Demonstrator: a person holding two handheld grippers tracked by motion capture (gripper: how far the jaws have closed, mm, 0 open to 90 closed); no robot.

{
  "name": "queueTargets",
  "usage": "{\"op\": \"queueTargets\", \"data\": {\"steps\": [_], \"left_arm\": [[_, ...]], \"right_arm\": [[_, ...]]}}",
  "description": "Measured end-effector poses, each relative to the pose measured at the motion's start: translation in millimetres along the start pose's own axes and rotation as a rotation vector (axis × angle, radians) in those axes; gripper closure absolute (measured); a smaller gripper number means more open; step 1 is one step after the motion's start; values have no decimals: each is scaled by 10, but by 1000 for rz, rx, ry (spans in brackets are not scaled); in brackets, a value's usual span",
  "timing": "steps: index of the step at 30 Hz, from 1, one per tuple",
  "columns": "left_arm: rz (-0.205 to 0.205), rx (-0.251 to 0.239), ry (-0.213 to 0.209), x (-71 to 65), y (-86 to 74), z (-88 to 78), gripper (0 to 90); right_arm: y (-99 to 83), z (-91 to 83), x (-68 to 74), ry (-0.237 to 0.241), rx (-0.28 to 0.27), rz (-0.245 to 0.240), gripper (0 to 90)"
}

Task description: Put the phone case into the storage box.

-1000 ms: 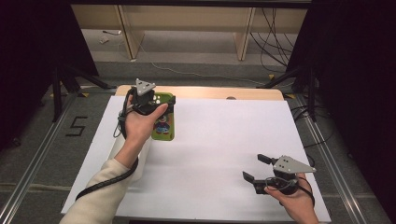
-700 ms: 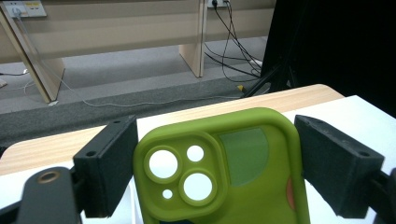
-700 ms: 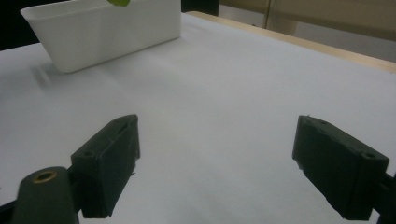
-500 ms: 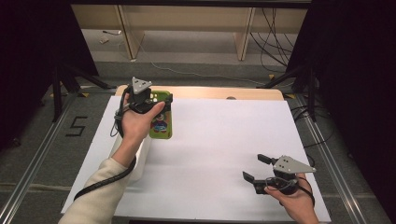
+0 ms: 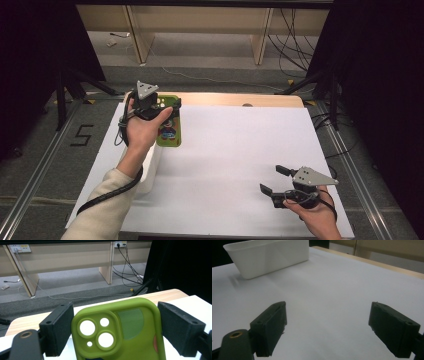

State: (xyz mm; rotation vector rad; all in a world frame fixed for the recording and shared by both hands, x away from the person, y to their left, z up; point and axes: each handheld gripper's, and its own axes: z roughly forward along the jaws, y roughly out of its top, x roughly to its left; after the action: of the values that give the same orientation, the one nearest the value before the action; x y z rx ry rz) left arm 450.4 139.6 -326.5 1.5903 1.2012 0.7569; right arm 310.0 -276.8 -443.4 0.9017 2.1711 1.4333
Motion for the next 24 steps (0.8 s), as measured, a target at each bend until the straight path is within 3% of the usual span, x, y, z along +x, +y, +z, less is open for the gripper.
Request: {"op": "queueTargets", "data": {"steps": [24], "left_arm": [[1, -14, 13, 85, 41, -46, 162]], "right_arm": [[1, -3, -2, -1, -1, 0, 159]]}}
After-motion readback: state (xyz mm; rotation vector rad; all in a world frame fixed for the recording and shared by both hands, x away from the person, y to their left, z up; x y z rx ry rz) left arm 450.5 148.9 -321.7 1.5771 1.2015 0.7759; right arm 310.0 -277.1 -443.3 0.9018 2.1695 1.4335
